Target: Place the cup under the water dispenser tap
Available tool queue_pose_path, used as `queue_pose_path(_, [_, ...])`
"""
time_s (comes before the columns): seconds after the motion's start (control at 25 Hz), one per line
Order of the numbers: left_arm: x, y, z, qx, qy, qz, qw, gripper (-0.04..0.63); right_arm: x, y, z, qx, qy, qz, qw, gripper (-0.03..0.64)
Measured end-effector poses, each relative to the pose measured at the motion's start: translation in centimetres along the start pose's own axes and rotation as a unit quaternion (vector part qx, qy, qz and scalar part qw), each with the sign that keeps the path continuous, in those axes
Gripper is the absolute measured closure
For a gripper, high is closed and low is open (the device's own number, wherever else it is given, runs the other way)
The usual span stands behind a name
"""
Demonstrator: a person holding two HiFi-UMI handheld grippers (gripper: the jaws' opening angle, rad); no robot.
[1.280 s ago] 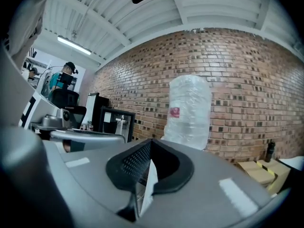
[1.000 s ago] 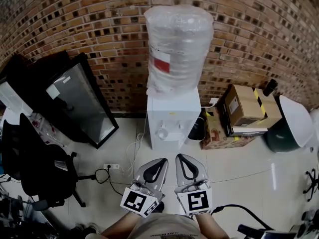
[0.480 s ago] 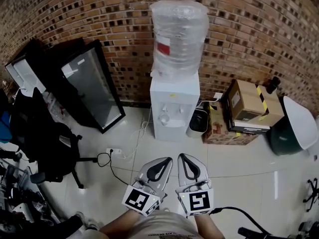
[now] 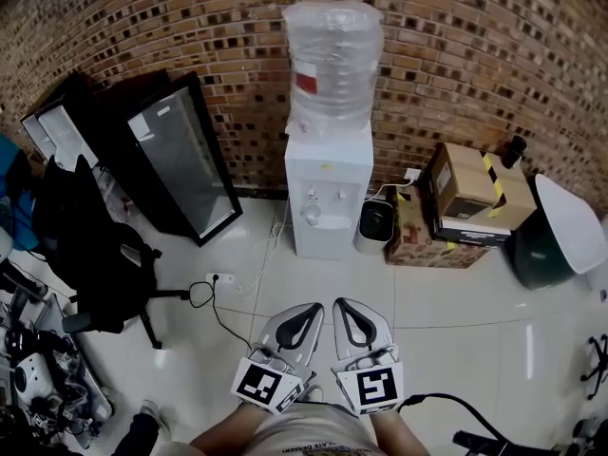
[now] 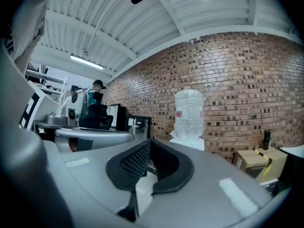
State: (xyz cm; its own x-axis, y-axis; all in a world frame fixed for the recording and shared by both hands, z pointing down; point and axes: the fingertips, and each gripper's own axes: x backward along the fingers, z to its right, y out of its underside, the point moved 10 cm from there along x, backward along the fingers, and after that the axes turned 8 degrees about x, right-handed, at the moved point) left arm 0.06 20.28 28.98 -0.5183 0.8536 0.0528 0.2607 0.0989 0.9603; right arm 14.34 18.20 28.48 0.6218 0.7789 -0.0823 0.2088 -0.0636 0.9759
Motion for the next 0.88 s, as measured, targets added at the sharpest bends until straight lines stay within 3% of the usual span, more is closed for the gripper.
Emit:
queue_pose_path(0.28, [2.2,-0.4,1.4,-0.002,0.011,0.003,0.9999,0.603,2.0,-0.5,-1.7,0.005,0.005,0.001,1.0,0.612])
queue_pose_path(0.88, [5.9,-1.3,0.3,0.005,0.022,0.003,0.9997,0.603,2.9,-1.5,-5.4,0.007,0.021,-0.013,1.0,0.612])
